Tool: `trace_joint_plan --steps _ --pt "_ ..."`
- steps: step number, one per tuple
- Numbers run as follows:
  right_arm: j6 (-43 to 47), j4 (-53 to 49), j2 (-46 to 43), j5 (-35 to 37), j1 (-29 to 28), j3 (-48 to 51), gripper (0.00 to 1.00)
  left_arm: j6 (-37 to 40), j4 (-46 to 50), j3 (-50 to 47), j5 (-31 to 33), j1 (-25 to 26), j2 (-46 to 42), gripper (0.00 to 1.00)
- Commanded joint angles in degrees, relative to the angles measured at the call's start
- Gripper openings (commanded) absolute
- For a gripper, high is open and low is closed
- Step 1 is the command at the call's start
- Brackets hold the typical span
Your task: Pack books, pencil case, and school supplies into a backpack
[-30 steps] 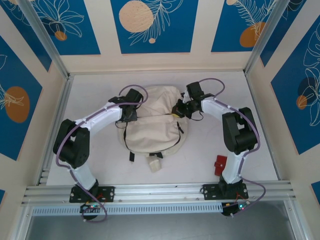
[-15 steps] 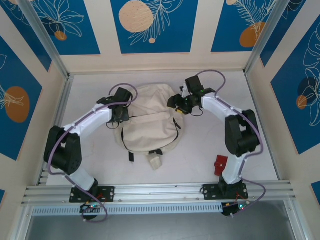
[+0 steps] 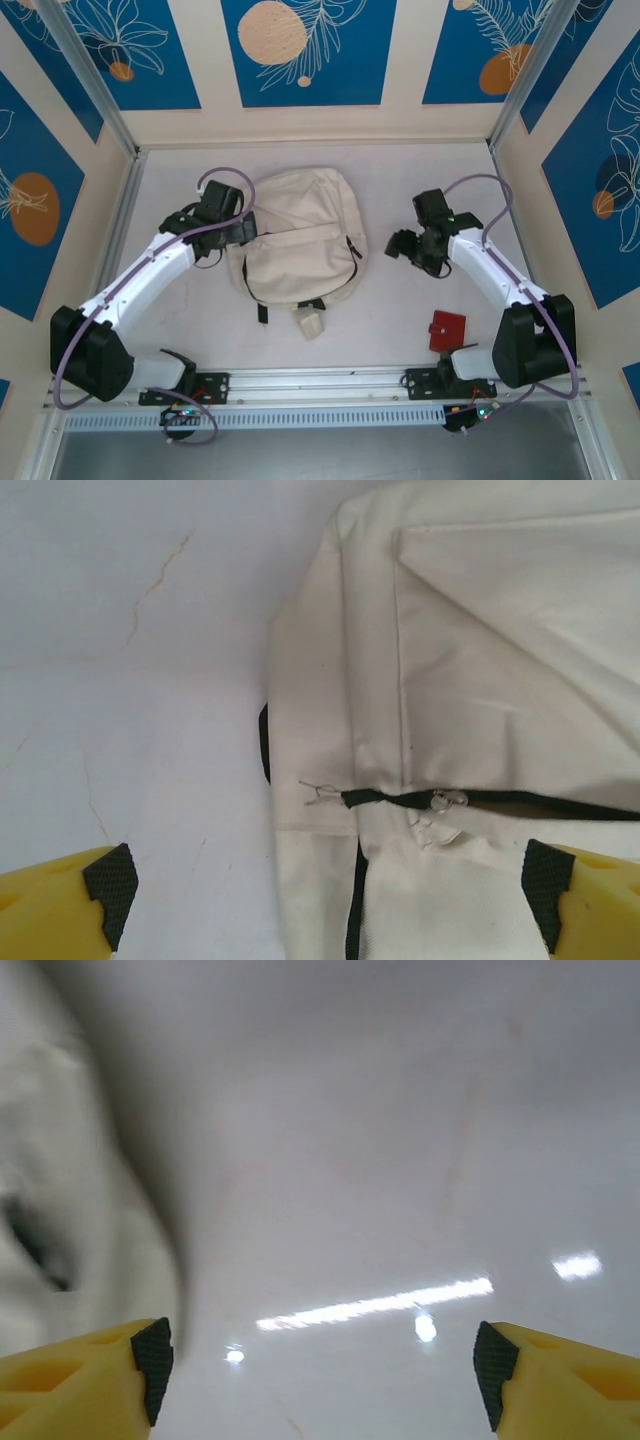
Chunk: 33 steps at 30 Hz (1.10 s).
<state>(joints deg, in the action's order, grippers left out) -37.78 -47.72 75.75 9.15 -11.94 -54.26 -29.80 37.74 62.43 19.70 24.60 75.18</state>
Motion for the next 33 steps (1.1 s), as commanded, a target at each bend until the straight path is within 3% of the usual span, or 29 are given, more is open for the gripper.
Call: trace_joint_plan --steps 1,8,14,21,25,33 --pt "-3.4 -4.2 -2.8 0.8 4.5 5.2 0.82 1.8 -3.3 -2.6 -1.1 -0.7 -1.4 1.00" --pt "-7.3 -5.9 -5.6 0.3 12.2 12.3 0.82 -2.4 -4.3 -4.1 -1.5 -0.8 -0.8 1.00" --pt "-9.8 -3.5 -6.2 -4.0 15.2 17.0 0.81 -3.0 -6.2 -3.7 -4.6 -0.8 0.9 1.00" --pt "-11.7 -0.8 -5.5 -4.7 15.4 19.7 0.80 -3.8 -5.6 -2.6 -4.7 -0.8 3.4 1.00" --pt "-11.2 3.6 -2.6 -8.7 15.2 20.4 0.78 -4.1 -5.6 -2.4 -5.1 -0.8 3.9 1.00" --pt "-11.1 15.1 0.8 -15.0 8.8 18.5 0.75 -3.8 -3.9 -1.4 -4.4 -0.8 4.2 1.00"
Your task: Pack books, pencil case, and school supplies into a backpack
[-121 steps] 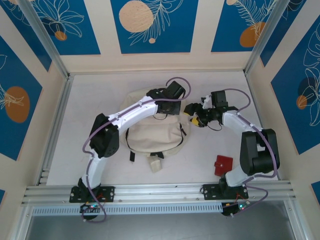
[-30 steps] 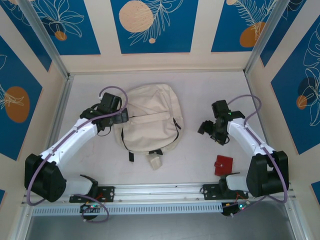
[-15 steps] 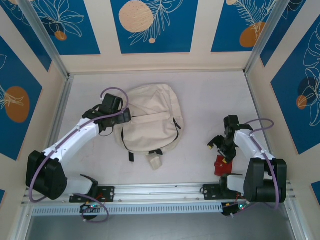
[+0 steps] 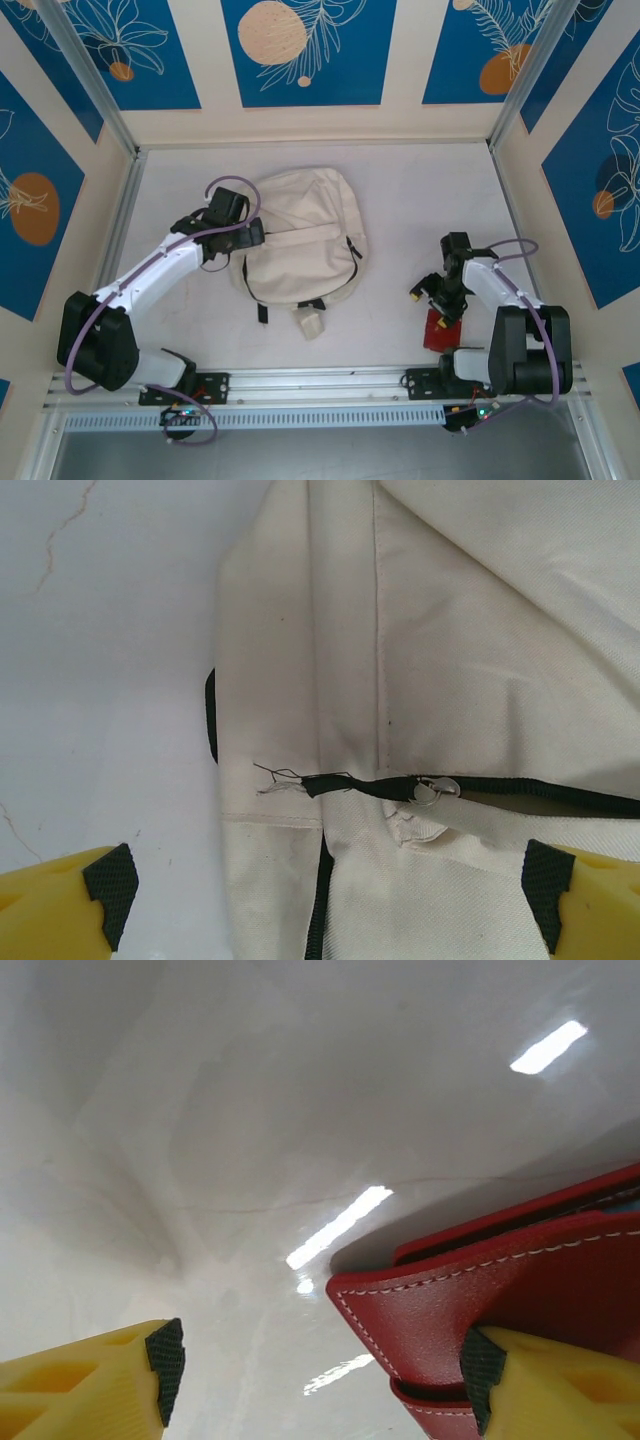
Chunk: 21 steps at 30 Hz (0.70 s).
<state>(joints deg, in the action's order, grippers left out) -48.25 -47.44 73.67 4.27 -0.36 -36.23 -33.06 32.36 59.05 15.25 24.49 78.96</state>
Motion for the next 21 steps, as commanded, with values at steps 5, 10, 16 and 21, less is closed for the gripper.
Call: trace_joint_plan --steps 5,10,16,21 --pt "-0.3 17.6 8.6 -10.4 -7.1 -5.2 0.74 -0.6 1.9 2.2 0.0 -0.7 0.1 1.00" --pt "1.7 16.9 14.0 -10.5 -10.1 -12.4 0.71 -0.5 2.8 3.1 -0.2 -0.7 0.1 1.00" --pt "4.7 9.9 9.7 -2.3 -11.1 -16.8 0.72 -0.9 3.0 3.0 -0.4 -0.7 -0.6 1.00" --pt "6.7 5.8 6.6 3.3 -8.2 -16.3 0.77 -0.9 2.6 3.3 -1.5 -0.7 0.0 1.00"
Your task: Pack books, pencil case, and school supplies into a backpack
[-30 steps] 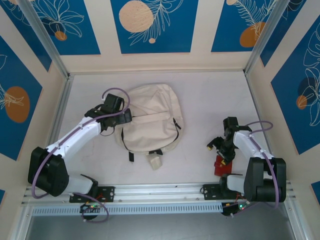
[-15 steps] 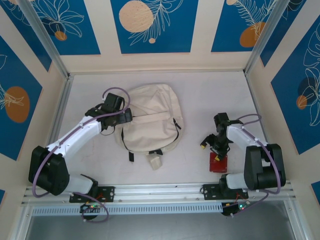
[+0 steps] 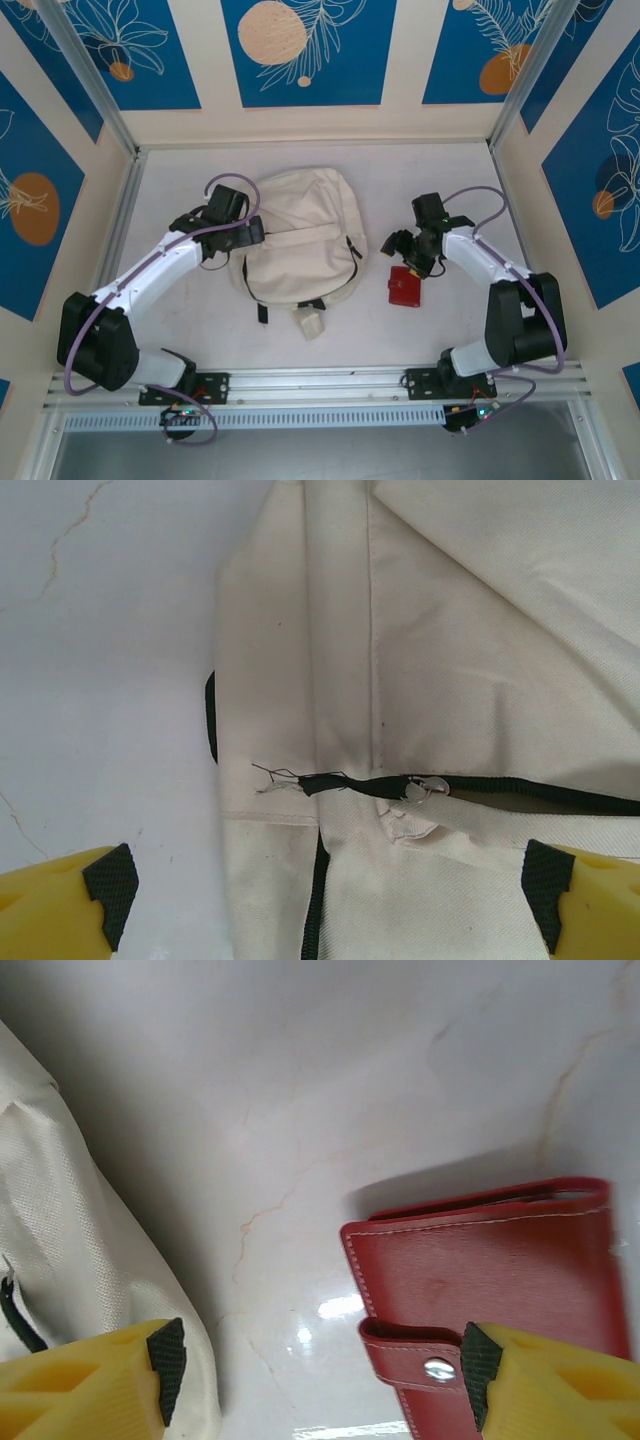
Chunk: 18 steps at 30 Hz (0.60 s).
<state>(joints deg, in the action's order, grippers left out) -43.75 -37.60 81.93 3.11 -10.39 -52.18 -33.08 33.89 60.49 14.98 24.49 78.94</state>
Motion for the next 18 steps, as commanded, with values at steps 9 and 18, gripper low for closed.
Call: trace_joint_plan --steps 9,18 --pt "7.8 -2.4 0.6 -1.0 9.7 5.1 0.58 -0.6 0.9 2.0 -2.7 -0.7 0.3 1.00" --pt "10.1 -0.9 3.0 -7.8 11.0 8.2 0.45 -0.6 0.7 2.2 -3.5 -0.7 0.4 1.00"
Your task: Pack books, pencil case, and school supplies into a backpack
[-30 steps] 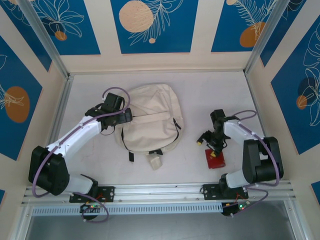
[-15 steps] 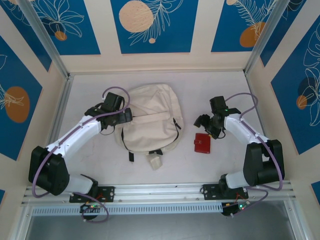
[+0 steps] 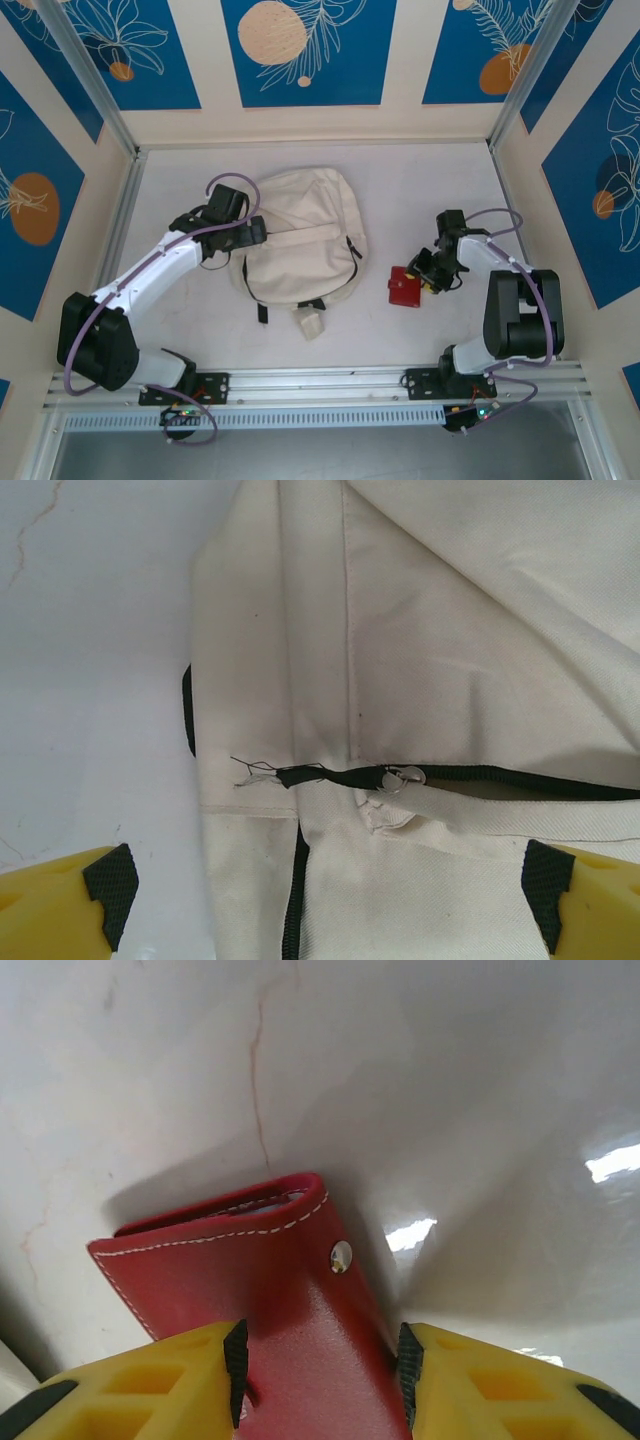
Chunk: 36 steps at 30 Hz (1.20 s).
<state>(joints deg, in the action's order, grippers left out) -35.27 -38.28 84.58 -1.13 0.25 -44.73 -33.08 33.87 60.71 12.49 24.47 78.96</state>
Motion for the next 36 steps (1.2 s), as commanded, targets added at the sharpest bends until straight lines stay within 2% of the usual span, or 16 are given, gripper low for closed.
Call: trace_joint_plan --steps 1,6,11,15,22,27,31,36 --pt "1.8 -0.1 0.5 -4.0 0.4 1.0 0.44 -0.6 0.8 2.0 -1.1 -0.7 0.5 1.00" --pt "2.0 0.3 1.4 -5.0 0.4 1.6 0.36 -0.6 0.7 2.2 -1.6 -0.7 0.7 1.00" --pt "2.1 0.5 0.7 -4.7 0.0 1.0 0.19 -0.5 0.6 2.2 -2.6 -0.7 0.4 1.00" --pt "1.9 0.9 -2.4 -4.2 -0.6 0.3 0.11 0.4 -0.6 2.0 -5.4 -0.7 0.1 1.00" --pt "1.2 6.9 -11.3 -14.1 0.4 -0.7 0.05 0.3 -8.7 1.2 -20.5 -0.9 0.7 1.00" --pt "-0.6 12.1 -15.7 -23.6 1.2 -2.6 0.02 -1.6 -17.0 0.6 -34.7 -0.6 2.4 1.00" --pt "-6.1 21.1 -15.4 -35.2 0.1 -2.2 0.02 -2.6 -20.6 1.2 -38.3 1.6 4.3 1.00" --pt "-10.9 29.2 -13.2 -40.7 -4.6 -3.3 0.02 -8.3 -29.1 1.7 -45.1 5.0 8.3 1.00"
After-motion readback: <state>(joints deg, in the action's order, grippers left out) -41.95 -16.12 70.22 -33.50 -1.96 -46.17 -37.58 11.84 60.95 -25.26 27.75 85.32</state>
